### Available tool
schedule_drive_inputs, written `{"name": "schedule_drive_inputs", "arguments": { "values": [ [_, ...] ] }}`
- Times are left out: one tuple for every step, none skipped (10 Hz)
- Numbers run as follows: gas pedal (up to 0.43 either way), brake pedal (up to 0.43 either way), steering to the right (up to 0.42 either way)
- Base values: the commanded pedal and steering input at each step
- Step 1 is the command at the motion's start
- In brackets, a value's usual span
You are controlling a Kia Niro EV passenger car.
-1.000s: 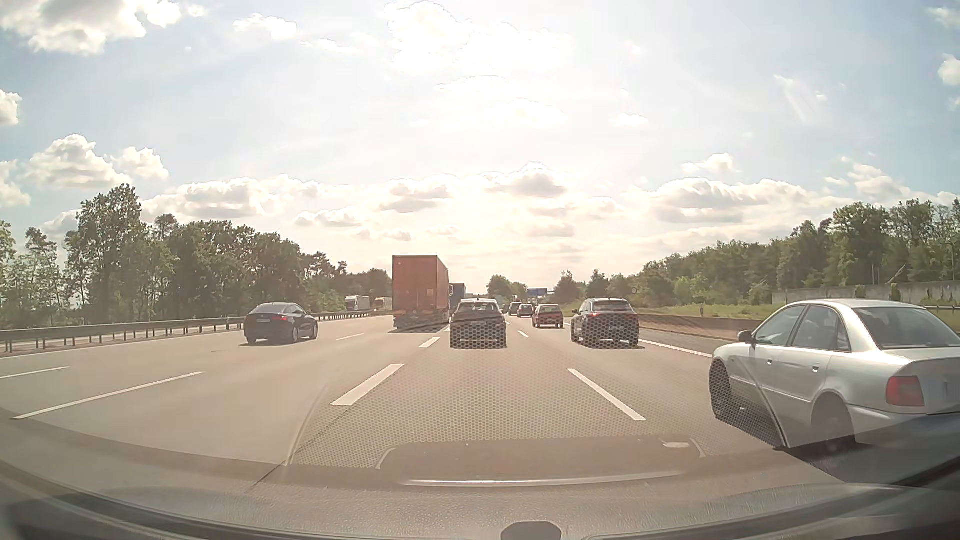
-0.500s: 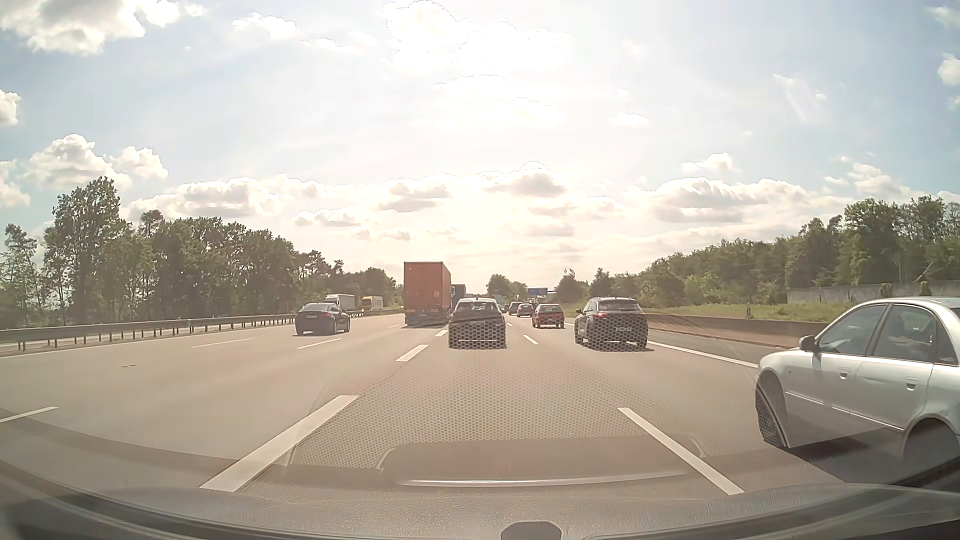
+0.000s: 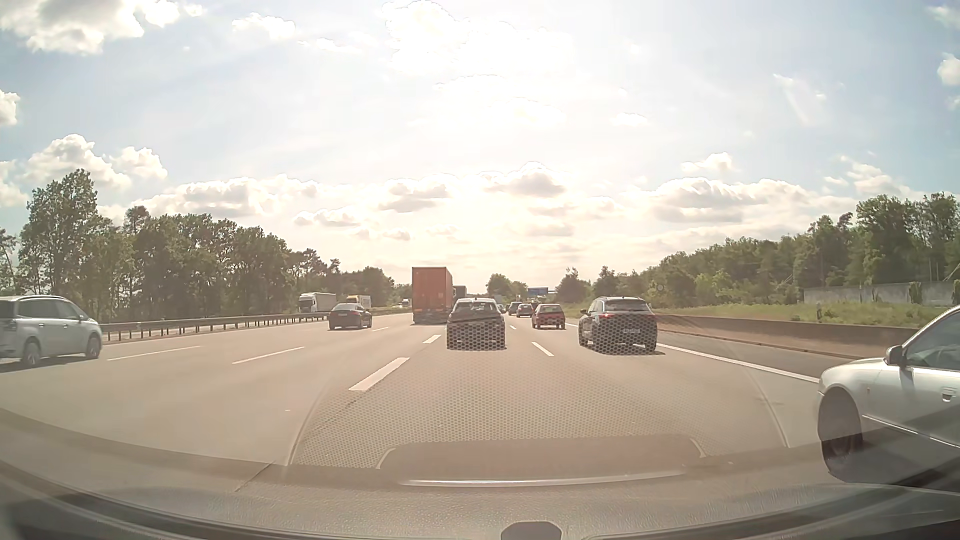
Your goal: Follow the waypoints while adhering to traffic rules and regulations
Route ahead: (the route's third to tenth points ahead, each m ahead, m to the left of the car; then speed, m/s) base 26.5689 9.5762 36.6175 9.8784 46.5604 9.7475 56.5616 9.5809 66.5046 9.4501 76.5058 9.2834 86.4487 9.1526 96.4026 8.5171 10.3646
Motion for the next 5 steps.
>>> {"name": "schedule_drive_inputs", "arguments": {
  "values": [
    [0.067, 0.0, -0.002],
    [0.067, 0.0, -0.002],
    [0.067, 0.0, -0.002],
    [0.067, 0.0, -0.002],
    [0.067, 0.0, -0.002]
  ]
}}
